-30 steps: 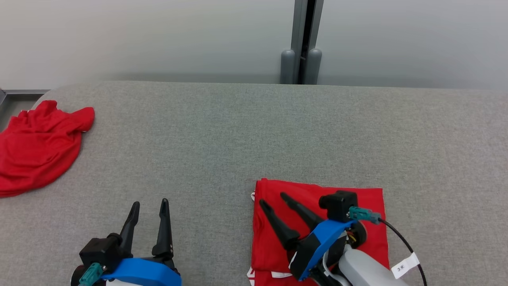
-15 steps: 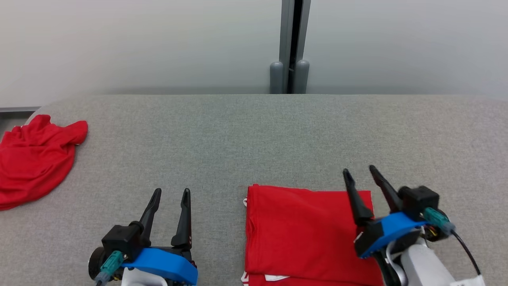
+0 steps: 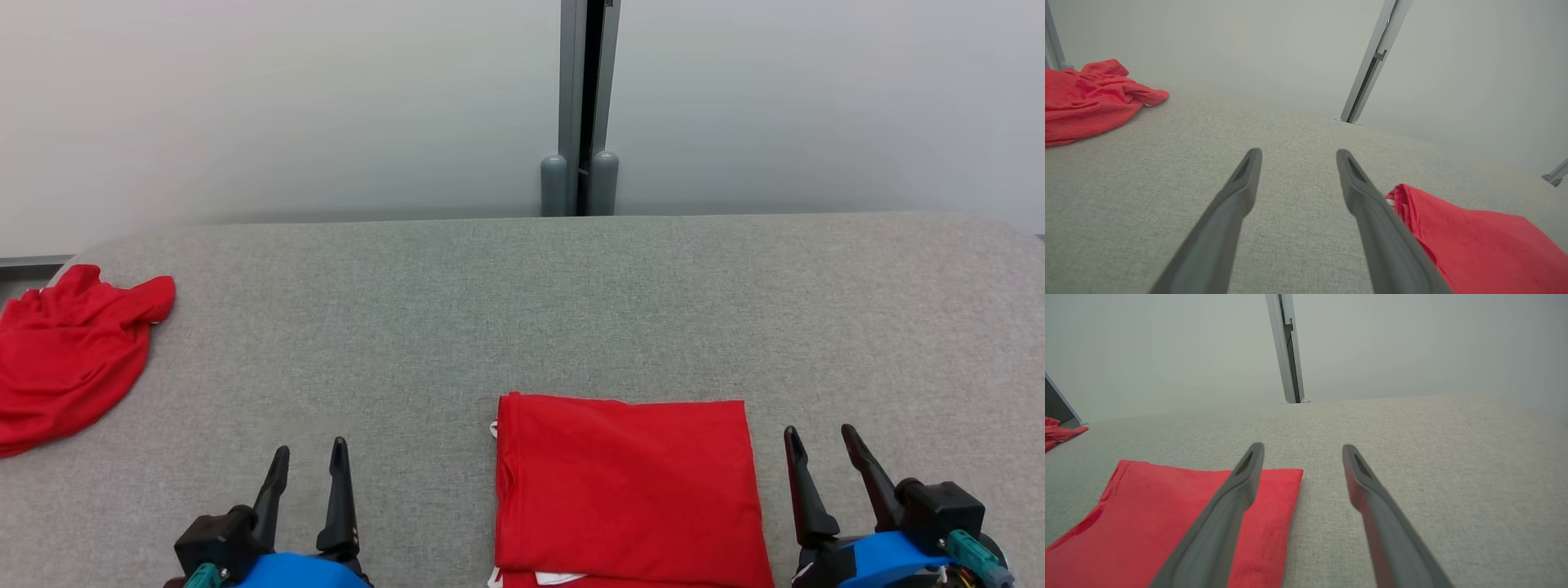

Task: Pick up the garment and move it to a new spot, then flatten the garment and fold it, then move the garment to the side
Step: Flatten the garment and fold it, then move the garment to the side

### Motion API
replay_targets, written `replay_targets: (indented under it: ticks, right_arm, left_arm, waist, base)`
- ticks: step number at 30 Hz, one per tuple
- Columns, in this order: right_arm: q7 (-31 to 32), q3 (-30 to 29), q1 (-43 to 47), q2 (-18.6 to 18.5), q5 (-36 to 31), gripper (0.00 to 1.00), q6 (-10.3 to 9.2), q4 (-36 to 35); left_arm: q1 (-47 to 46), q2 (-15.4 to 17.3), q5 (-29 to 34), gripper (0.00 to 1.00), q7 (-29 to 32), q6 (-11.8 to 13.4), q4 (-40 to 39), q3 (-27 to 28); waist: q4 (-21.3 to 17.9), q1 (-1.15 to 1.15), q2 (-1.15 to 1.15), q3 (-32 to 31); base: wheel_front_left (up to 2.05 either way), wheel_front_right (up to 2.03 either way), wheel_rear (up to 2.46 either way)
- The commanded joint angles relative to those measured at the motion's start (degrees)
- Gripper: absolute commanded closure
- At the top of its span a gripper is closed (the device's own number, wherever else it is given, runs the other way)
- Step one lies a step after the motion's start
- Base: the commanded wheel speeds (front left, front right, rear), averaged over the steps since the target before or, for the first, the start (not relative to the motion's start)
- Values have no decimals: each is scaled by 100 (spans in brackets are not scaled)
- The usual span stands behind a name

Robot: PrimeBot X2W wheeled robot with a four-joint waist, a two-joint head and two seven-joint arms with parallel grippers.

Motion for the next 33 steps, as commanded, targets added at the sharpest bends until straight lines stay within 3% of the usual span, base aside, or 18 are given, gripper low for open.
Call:
replay_targets:
  ticks: [1,12,33]
  right_arm:
    - [-15,6,99,-10,39,0,1,-39]
    - [-15,-10,138,-10,-5,0,1,-35]
    - [174,55,-238,-11,-294,0,1,103]
  left_arm:
    - [62,-15,63,0,-27,-33,15,89]
    - [180,-150,377,0,-27,-208,130,465]
    - [32,-324,728,0,-28,-438,219,682]
  waist:
    - [-7,1,0,-7]
    - [-5,1,0,-5]
    - [70,1,0,29]
  base:
    - [0,0,0]
    - [0,0,0]
    - [0,0,0]
